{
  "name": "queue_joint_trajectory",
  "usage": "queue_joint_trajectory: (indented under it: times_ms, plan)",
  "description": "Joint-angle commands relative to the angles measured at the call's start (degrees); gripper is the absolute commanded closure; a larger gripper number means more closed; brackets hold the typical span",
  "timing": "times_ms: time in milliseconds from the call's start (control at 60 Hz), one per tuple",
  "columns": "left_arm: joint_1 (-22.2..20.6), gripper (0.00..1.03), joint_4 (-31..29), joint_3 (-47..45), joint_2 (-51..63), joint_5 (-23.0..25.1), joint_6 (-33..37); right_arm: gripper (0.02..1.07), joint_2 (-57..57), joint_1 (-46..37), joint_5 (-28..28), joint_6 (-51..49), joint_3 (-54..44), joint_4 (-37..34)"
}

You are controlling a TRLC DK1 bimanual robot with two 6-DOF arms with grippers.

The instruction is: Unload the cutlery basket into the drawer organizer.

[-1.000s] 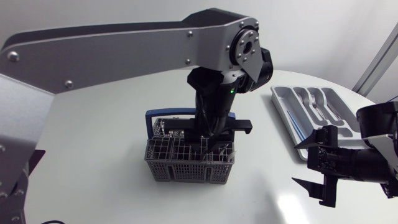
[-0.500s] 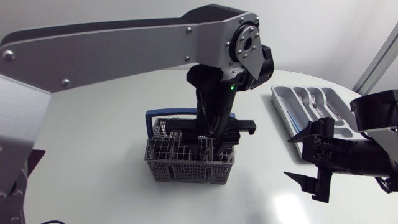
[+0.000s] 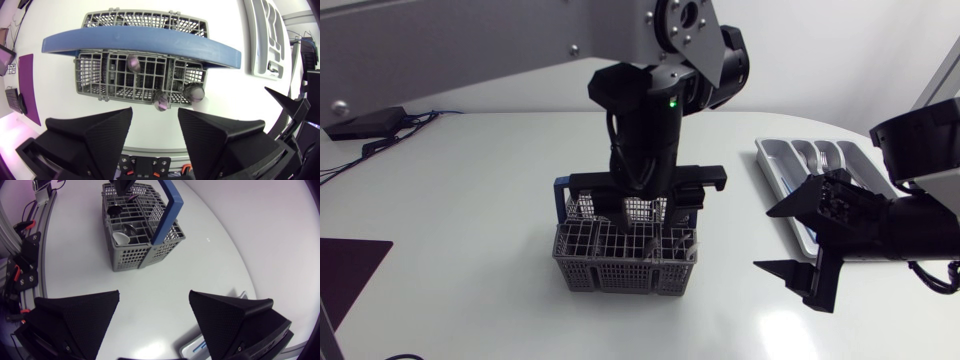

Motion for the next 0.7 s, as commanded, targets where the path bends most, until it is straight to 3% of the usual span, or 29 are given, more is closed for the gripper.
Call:
queue_joint_trajectory:
  times_ms: [0,350,683]
  plan:
    - [0.31,0.33,-1.23,-1.11,-2.62,0.13,1.17,0.07,1.59,2.53,0.1,6.08,2.54,-1.53]
    - [2.24,0.33,-0.44,-8.14,-8.15,-0.84,4.95,0.11,8.18,9.65,-3.24,29.37,12.47,-8.74]
    - [4.0,0.33,1.84,-15.18,-13.95,-1.45,9.08,0.1,13.54,13.08,-4.65,41.24,22.66,-16.29]
